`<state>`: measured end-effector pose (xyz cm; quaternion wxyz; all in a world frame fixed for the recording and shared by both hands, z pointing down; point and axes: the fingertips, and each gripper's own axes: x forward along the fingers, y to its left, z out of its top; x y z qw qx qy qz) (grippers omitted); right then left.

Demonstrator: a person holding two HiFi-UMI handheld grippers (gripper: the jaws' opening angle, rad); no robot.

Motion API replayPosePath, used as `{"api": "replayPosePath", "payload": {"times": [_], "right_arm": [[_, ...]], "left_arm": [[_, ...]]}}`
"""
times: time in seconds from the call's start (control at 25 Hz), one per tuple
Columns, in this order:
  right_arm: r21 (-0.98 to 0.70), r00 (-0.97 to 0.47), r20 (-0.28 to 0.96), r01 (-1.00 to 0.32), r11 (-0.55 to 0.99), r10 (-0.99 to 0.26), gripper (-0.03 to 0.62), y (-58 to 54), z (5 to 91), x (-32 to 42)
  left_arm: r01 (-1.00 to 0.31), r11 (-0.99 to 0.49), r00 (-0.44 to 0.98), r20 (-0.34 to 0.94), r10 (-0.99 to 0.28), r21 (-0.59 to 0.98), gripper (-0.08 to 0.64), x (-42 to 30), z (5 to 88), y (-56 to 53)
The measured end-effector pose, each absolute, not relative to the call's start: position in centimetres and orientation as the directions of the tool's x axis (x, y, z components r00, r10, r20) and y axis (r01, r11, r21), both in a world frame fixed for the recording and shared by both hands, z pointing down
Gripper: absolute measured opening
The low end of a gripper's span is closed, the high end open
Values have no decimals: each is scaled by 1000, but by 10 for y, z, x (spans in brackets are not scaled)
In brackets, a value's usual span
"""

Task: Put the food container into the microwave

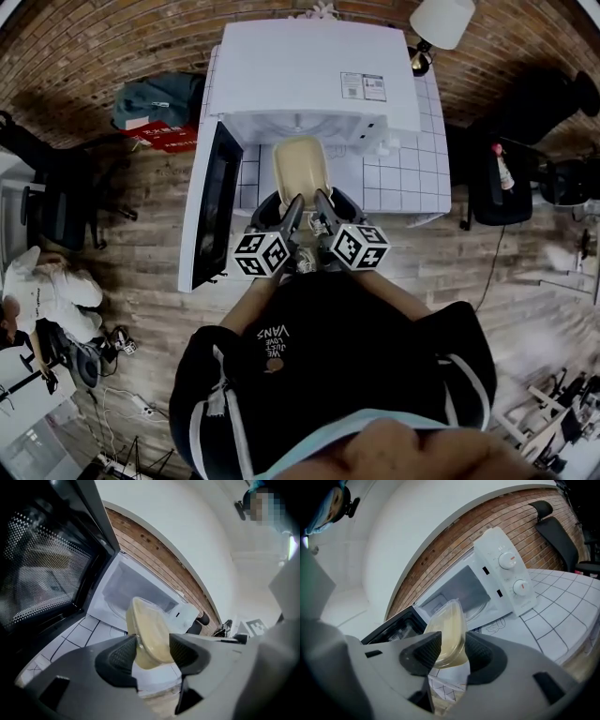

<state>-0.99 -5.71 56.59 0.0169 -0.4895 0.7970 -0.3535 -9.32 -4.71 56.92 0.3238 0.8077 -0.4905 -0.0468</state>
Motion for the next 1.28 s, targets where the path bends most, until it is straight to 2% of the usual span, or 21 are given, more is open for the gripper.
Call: {"api": "replayPosePath", "payload": {"times": [1.28], "right_arm": [[-598, -553, 390, -760, 254, -737, 141, -167, 593, -7]], "left_arm": [[-763, -232, 495, 313, -811, 603, 225, -90, 598, -155]]}}
